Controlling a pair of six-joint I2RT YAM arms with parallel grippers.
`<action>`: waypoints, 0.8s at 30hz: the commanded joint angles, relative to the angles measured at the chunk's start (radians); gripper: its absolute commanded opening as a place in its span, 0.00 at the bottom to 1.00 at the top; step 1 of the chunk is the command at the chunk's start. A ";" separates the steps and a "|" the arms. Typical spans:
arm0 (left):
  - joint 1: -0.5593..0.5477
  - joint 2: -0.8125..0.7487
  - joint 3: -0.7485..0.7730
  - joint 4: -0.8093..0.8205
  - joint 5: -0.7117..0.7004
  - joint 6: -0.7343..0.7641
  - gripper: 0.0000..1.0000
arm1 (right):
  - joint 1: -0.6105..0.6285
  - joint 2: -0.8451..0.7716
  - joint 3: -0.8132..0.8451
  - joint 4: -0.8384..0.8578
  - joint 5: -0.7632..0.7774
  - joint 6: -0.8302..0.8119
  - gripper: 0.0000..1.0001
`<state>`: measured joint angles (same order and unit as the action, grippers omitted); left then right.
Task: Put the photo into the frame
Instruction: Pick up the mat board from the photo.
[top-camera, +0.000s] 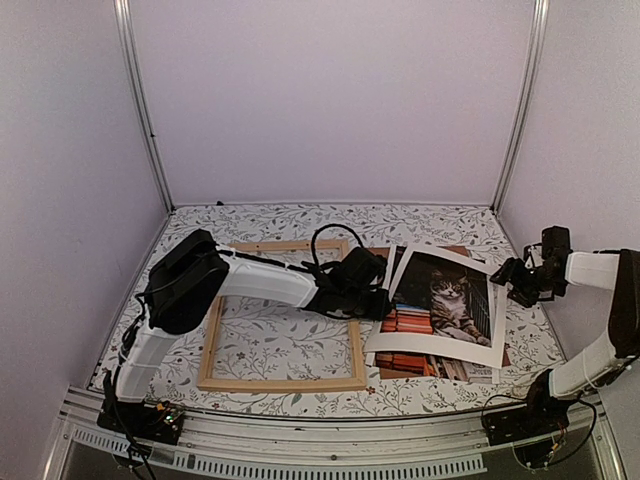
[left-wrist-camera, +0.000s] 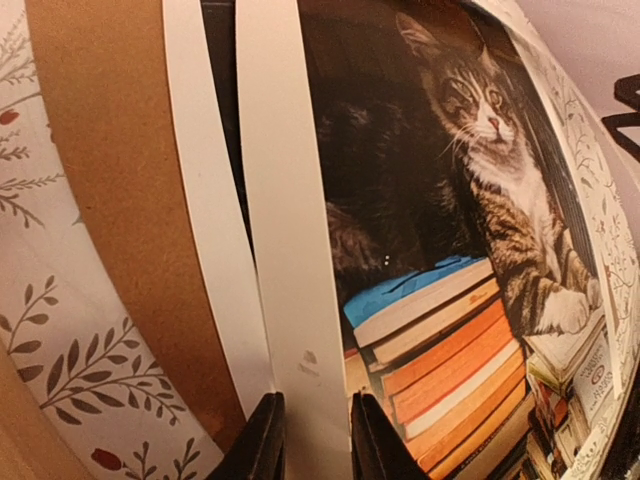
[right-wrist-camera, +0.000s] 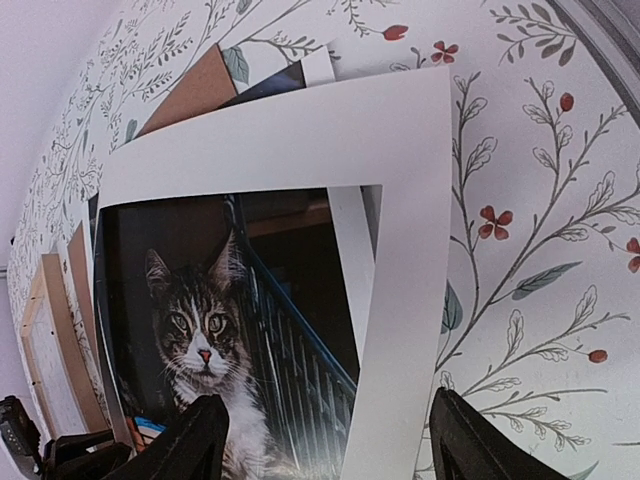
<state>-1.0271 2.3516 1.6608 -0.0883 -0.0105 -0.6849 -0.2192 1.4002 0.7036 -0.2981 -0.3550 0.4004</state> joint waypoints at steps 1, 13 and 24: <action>0.024 0.007 -0.048 -0.086 0.029 -0.019 0.26 | -0.019 0.026 -0.029 0.050 -0.057 0.002 0.72; 0.039 -0.003 -0.077 -0.060 0.049 -0.037 0.25 | -0.046 0.034 -0.048 0.080 -0.110 0.020 0.70; 0.050 -0.018 -0.102 -0.031 0.060 -0.053 0.25 | -0.049 0.028 -0.075 0.100 -0.163 0.028 0.68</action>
<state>-1.0077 2.3299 1.6066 -0.0246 0.0505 -0.7341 -0.2646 1.4353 0.6456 -0.2310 -0.4763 0.4160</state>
